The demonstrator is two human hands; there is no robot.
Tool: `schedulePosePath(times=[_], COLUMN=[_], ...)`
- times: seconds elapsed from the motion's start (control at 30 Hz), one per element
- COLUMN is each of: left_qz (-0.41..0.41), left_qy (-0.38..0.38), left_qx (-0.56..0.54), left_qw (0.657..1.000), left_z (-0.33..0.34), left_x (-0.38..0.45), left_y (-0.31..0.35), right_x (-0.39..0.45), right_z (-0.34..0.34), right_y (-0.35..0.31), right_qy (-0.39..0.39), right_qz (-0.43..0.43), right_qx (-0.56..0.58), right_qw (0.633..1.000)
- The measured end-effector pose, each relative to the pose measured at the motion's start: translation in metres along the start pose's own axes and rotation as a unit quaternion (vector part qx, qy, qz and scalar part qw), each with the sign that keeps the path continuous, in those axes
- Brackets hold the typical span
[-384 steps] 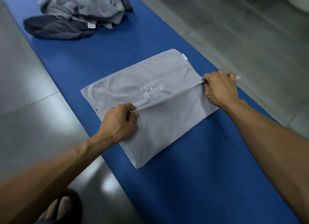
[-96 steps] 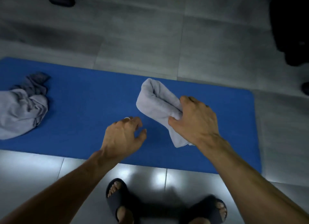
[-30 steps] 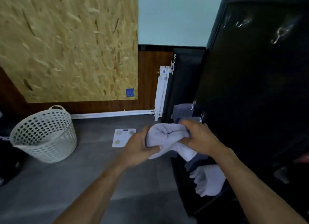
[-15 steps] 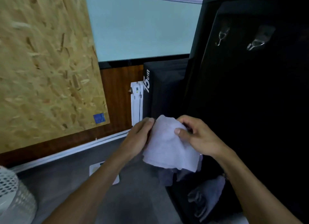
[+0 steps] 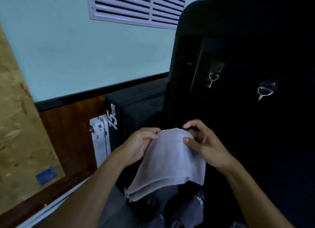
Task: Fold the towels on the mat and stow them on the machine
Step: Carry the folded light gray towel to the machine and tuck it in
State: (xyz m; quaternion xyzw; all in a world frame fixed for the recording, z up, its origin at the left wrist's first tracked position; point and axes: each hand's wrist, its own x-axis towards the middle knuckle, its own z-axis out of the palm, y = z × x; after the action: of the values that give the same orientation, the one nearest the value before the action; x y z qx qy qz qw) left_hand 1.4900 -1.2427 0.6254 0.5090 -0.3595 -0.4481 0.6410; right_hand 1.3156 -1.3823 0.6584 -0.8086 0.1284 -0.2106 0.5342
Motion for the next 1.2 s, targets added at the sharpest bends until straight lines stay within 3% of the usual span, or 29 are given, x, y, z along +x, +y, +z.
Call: schedulePosePath(times=[0.13, 0.3, 0.4, 0.53, 0.67, 0.77, 0.93, 0.97, 1.03, 1.07, 1.1, 1.2], left_qz=[0.031, 0.059, 0.057, 0.048, 0.070, 0.150, 0.134, 0.139, 0.156, 0.158, 0.156, 0.122], left_qy=[-0.038, -0.031, 0.000, 0.062, 0.111, 0.144, -0.021, -0.057, -0.102, -0.119, -0.131, -0.165], left_qx=[-0.025, -0.026, 0.002, 0.025, 0.048, 0.126, 0.096, 0.093, 0.104, 0.102, 0.093, 0.032], left_qw=[0.998, 0.997, 0.998, 0.997, 0.990, 0.970, 0.986, 0.984, 0.977, 0.975, 0.975, 0.978], left_z=[0.010, 0.049, 0.072, 0.076, 0.074, 0.066, 0.053, 0.050, 0.047, 0.046, 0.046, 0.052], left_x=[0.040, 0.097, 0.120, 0.133, 0.130, 0.123, 0.098, 0.098, 0.096, 0.097, 0.096, 0.091], left_y=[0.039, 0.105, 0.126, 0.112, 0.107, 0.101, 0.081, 0.077, 0.071, 0.068, 0.067, 0.069], right_x=[0.011, 0.026, 0.033, 0.036, 0.038, 0.039, 0.040, 0.039, 0.036, 0.036, 0.035, 0.036], right_z=[-0.008, -0.016, -0.019, -0.010, 0.001, 0.004, 0.008, 0.013, 0.021, 0.022, 0.021, 0.020], right_y=[-0.020, -0.053, -0.061, -0.053, -0.047, -0.047, -0.049, -0.048, -0.046, -0.046, -0.046, -0.049], right_qy=[0.150, 0.328, 0.417, 0.479, 0.492, 0.481, 0.431, 0.437, 0.462, 0.462, 0.451, 0.405], right_qz=[-0.030, -0.092, -0.068, -0.008, 0.011, 0.020, 0.026, 0.040, 0.065, 0.057, 0.050, 0.061], right_qx=[-0.029, -0.070, -0.044, -0.079, -0.076, -0.059, -0.022, -0.078, -0.277, -0.324, -0.316, -0.143], right_qw=[0.988, 0.937, 0.905, 0.874, 0.867, 0.874, 0.902, 0.895, 0.840, 0.823, 0.833, 0.901])
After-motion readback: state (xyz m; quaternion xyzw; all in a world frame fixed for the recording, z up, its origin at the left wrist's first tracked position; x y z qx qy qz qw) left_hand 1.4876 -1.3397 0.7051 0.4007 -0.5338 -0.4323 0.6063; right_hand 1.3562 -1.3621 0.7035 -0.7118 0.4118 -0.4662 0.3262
